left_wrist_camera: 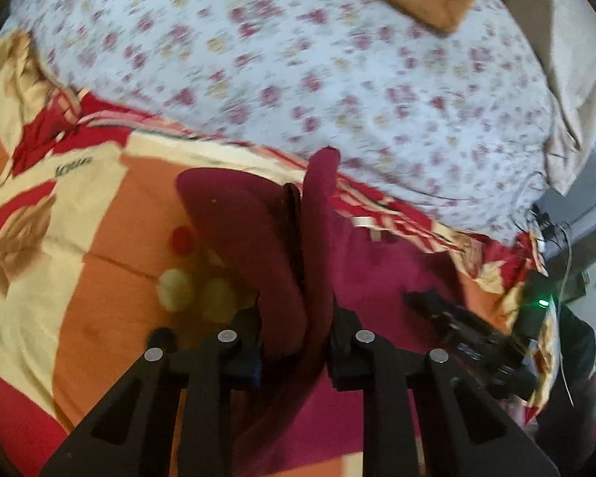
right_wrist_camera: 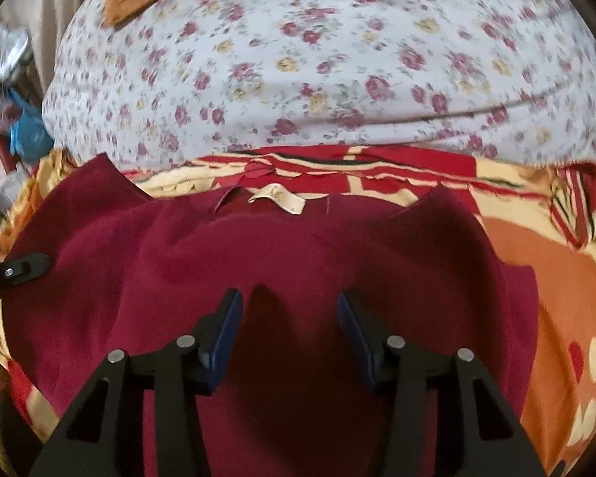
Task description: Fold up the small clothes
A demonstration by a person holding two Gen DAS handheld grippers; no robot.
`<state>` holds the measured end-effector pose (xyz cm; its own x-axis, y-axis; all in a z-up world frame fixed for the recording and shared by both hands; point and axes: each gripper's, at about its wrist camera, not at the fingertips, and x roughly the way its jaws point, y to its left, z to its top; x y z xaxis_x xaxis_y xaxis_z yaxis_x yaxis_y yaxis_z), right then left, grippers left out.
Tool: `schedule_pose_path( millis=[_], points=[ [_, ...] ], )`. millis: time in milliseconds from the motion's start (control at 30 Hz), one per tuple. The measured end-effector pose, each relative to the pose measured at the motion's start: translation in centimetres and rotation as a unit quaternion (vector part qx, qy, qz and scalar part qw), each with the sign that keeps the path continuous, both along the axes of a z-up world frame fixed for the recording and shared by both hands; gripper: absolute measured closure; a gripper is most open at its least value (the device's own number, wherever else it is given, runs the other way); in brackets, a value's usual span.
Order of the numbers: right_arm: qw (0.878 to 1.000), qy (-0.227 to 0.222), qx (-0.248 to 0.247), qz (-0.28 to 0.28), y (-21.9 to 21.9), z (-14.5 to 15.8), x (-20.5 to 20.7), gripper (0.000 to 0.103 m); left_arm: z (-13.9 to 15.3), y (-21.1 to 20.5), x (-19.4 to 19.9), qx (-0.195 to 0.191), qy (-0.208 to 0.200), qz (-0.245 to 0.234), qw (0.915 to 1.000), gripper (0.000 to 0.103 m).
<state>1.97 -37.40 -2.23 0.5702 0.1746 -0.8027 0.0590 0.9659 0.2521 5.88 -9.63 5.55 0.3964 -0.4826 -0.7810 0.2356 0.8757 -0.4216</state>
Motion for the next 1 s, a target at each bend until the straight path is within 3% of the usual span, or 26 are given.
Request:
schedule_pose_path(
  millis=[100, 200, 300, 433, 533, 600, 700, 767, 867, 1000],
  points=[
    [0.997, 0.005, 0.073, -0.032, -2.6, 0.2, -0.5, 0.047, 2.2, -3.5, -1.0, 0.009, -0.022, -0.032, 0.9992, 0.092],
    [0.985, 0.001, 0.158, -0.069, -5.7, 0.4, -1.3, 0.027, 3.5, -7.9, -2.1, 0.023, -0.041, -0.07, 0.9964, 0.092],
    [0.966, -0.005, 0.235, -0.107, -8.7, -0.2, -2.2, 0.024, 3.2, -12.2, -3.0, 0.051, -0.056, -0.102, 0.9919, 0.092],
    [0.921, -0.02, 0.357, -0.153, -12.0, -2.0, -3.5, 0.019, 0.9, -16.4, -3.5, 0.072, -0.04, -0.137, 0.9871, 0.092],
    [0.902, -0.023, 0.4, -0.16, -12.7, -3.2, -3.4, 0.016, -0.5, -18.4, -4.3, 0.081, -0.033, -0.172, 0.9812, 0.089],
    [0.9, -0.023, 0.405, -0.159, -12.7, -3.3, -3.2, 0.016, -1.1, -19.3, -5.0, 0.074, -0.022, -0.198, 0.9772, 0.083],
    [0.901, -0.024, 0.406, -0.151, -12.5, -3.2, -3.1, 0.012, -0.8, -19.3, -5.9, 0.017, 0.0, -0.238, 0.9711, 0.08],
    [0.904, -0.023, 0.402, -0.147, -12.3, -3.0, -2.9, 0.012, 0.1, -19.1, -6.5, 0.008, 0.001, -0.254, 0.9672, 0.079],
    [0.909, -0.022, 0.393, -0.135, -12.3, -2.8, -3.0, 0.012, 2.0, -17.2, -7.4, 0.02, -0.028, -0.244, 0.969, 0.079],
    [0.923, -0.012, 0.369, -0.108, -11.7, -2.3, -2.9, 0.012, 2.7, -12.9, -7.7, 0.025, -0.036, -0.209, 0.977, 0.079]
  ],
)
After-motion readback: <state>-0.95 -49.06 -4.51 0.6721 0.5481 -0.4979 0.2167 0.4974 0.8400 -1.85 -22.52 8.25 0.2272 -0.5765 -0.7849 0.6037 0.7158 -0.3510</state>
